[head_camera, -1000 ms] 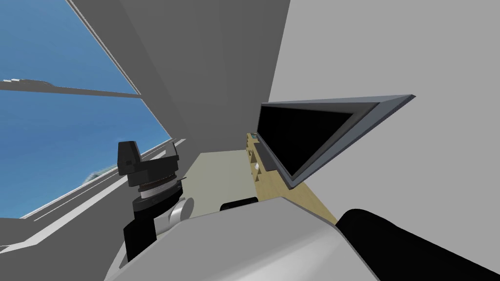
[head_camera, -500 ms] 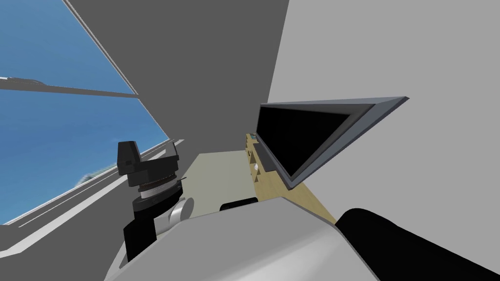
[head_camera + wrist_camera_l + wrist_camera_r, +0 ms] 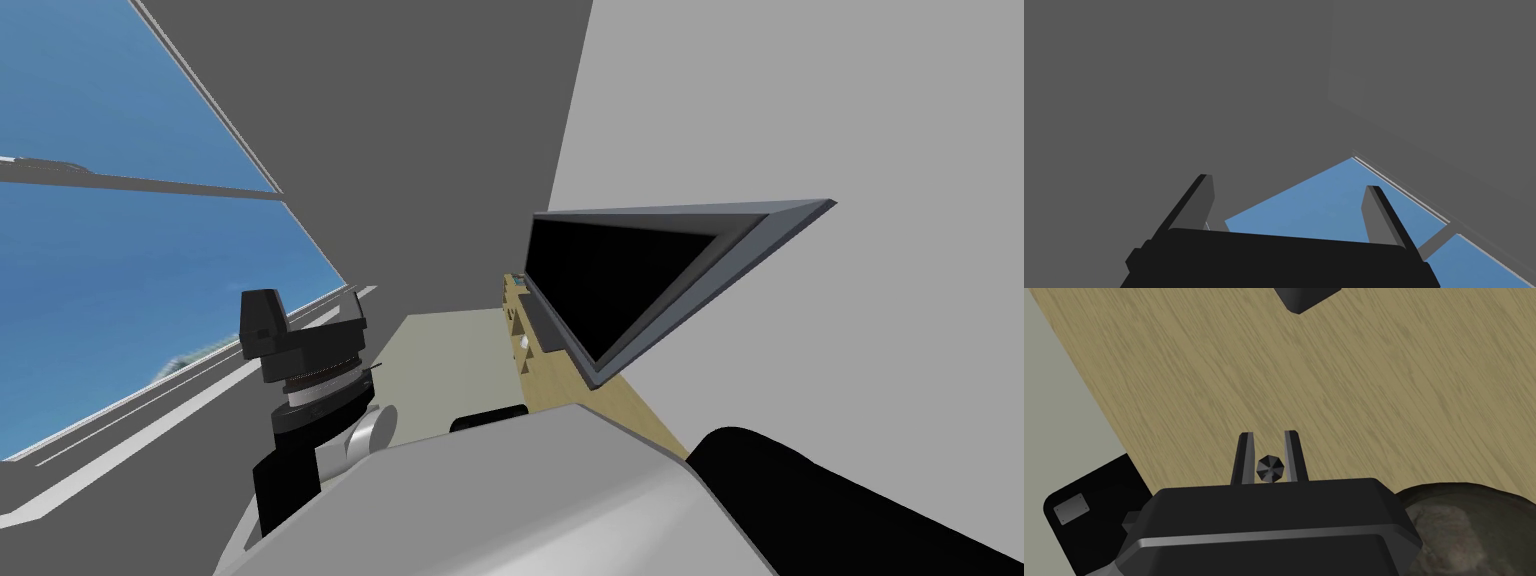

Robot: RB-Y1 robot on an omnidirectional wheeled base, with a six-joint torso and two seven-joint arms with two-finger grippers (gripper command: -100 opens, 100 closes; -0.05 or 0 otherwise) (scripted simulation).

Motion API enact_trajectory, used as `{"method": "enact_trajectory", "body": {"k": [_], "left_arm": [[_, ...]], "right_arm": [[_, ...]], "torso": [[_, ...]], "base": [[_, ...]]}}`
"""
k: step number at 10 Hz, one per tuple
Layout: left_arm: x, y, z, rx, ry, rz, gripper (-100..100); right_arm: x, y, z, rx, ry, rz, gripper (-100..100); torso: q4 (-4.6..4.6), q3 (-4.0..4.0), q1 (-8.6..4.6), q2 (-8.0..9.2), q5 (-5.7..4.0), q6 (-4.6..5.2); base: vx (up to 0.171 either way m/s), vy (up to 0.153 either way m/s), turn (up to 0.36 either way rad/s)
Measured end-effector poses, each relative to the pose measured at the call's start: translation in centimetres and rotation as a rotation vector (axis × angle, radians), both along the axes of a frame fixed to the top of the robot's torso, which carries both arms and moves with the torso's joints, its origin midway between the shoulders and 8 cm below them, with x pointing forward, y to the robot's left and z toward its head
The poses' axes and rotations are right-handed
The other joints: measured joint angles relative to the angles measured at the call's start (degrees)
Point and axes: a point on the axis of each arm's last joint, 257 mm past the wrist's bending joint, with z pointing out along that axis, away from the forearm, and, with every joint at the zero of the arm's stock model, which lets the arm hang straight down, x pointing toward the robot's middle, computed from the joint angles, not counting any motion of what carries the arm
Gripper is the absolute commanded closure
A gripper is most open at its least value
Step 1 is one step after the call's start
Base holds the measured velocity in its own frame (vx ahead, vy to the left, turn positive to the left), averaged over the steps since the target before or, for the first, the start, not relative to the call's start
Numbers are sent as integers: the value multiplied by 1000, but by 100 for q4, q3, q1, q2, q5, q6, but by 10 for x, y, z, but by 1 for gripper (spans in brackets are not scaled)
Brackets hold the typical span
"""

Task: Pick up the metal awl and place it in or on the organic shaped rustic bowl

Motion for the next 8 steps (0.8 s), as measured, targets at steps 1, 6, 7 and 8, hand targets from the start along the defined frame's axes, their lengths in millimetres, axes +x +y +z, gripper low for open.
{"method": "enact_trajectory", "body": {"k": [1,6,7,8], "left_arm": [[0,0,0,0,0,0,0],[0,0,0,0,0,0,0],[0,0,0,0,0,0,0],[0,0,0,0,0,0,0]], "right_arm": [[0,0,0,0,0,0,100],[4,-1,13,-2,-24,-1,100],[19,0,17,-6,-59,10,100],[31,4,22,-11,-92,17,100]], "torso": [[0,0,0,0,0,0],[5,12,13,23,1,0],[9,23,16,40,4,0],[11,31,22,56,3,3]], "base": [[-25,22,47],[-53,23,-14],[-155,42,-39],[-175,33,-59]]}}
